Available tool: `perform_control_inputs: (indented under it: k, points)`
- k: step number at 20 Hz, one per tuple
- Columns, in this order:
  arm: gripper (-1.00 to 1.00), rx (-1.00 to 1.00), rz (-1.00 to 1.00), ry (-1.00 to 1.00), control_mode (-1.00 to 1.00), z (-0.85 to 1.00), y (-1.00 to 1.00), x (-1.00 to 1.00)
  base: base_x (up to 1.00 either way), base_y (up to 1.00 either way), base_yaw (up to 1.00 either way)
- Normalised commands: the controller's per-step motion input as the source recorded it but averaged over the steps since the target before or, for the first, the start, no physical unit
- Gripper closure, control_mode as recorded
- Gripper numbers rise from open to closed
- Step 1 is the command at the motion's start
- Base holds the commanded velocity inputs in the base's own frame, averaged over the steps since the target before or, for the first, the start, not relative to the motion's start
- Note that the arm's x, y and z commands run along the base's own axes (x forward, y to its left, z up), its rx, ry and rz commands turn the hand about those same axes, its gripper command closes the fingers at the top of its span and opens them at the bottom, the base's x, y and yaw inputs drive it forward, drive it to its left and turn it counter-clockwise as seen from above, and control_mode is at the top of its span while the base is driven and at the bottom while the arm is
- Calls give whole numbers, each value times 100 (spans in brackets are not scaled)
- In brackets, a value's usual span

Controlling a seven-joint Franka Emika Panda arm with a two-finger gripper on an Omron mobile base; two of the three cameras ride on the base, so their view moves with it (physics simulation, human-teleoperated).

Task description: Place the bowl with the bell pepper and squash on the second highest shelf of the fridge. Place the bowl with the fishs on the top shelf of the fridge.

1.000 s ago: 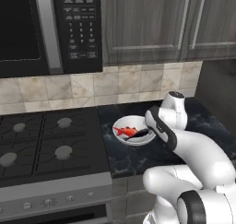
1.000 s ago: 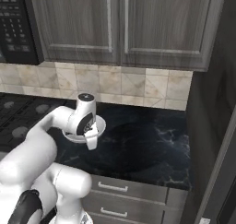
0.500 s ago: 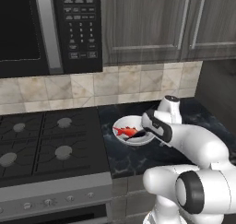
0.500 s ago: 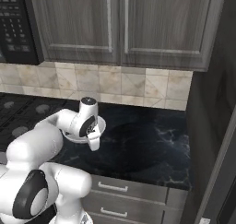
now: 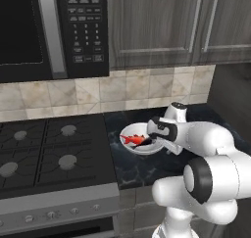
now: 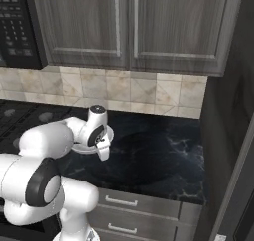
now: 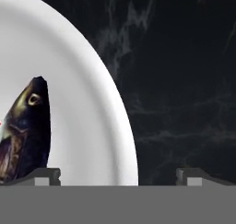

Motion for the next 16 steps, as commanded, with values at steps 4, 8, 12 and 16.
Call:
perform_control_inputs:
  k: [4,8,12,16]
  points:
    - [-100,0,1,0,-100,-26,5,16,0,0,0]
    - [100,-1,2,0,-100,-28,9,0,0,0,0]
    - [100,-1,0,0,-100,-5,0,0,0,0,0]
    - [100,-1,2,0,-100,0,4,-2,0,0,0]
